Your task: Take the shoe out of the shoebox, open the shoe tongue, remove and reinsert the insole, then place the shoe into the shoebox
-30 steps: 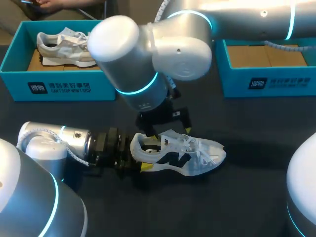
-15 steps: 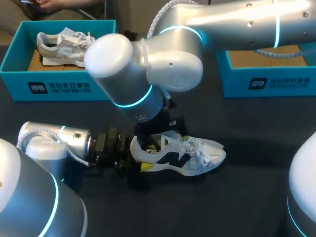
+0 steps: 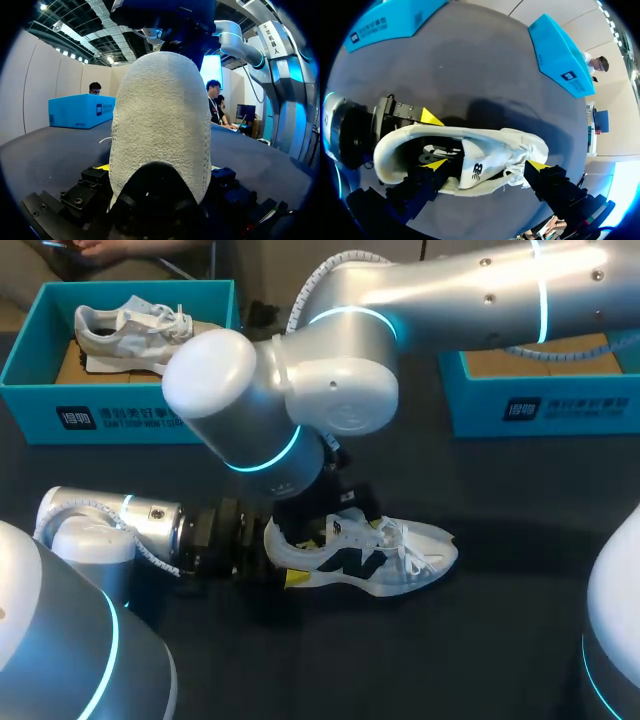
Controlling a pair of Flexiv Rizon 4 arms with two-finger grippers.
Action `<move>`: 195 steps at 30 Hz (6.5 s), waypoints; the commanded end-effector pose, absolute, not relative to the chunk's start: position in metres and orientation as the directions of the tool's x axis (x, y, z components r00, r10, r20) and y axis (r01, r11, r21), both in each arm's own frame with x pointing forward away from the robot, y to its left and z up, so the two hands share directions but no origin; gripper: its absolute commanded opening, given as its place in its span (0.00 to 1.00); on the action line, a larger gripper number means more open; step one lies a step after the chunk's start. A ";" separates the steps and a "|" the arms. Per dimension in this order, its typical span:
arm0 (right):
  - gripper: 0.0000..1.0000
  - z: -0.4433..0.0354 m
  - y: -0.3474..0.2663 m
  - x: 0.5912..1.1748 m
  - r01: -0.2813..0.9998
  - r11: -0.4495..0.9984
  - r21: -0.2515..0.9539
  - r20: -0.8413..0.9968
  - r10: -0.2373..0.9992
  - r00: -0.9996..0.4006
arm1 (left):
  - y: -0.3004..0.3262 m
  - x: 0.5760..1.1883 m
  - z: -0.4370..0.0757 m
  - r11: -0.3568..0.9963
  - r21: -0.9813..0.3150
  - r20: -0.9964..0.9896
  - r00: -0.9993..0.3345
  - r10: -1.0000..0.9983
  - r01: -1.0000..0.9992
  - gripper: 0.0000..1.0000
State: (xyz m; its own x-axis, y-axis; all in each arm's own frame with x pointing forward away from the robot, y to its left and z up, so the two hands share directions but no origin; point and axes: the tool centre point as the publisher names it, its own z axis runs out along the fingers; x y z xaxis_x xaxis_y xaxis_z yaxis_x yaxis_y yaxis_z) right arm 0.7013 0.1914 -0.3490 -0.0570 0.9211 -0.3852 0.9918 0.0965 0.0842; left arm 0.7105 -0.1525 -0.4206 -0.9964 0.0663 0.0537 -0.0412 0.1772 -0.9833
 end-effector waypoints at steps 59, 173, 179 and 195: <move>0.27 -0.328 0.152 0.693 0.983 -0.136 0.121 -0.206 0.966 0.159 | -0.152 0.710 -0.421 0.177 -0.983 0.053 -0.997 0.063 -0.041 0.00; 0.00 -0.222 0.192 0.682 0.317 0.948 -0.025 -0.117 0.312 -0.943 | -0.152 0.710 -0.421 0.177 -0.983 0.053 -0.997 0.063 -0.041 0.00; 0.00 -0.240 0.219 0.676 0.239 0.971 0.007 -0.154 0.237 -0.959 | -0.152 0.710 -0.421 0.177 -0.983 0.053 -0.997 0.063 -0.041 0.00; 0.00 -0.271 0.230 0.687 0.181 0.984 0.003 -0.105 0.180 -0.978 | -0.152 0.710 -0.421 0.177 -0.983 0.053 -0.997 0.063 -0.041 0.00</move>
State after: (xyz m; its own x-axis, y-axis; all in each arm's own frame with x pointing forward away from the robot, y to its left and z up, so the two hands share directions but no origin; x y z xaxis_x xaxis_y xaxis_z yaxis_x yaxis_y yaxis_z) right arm 0.6876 0.2290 -0.2707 -0.9784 0.1794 -0.1028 0.1798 0.9837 0.0055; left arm 0.7102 -0.1521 -0.4203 -0.9964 0.0652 0.0535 -0.0412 0.1781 -0.9832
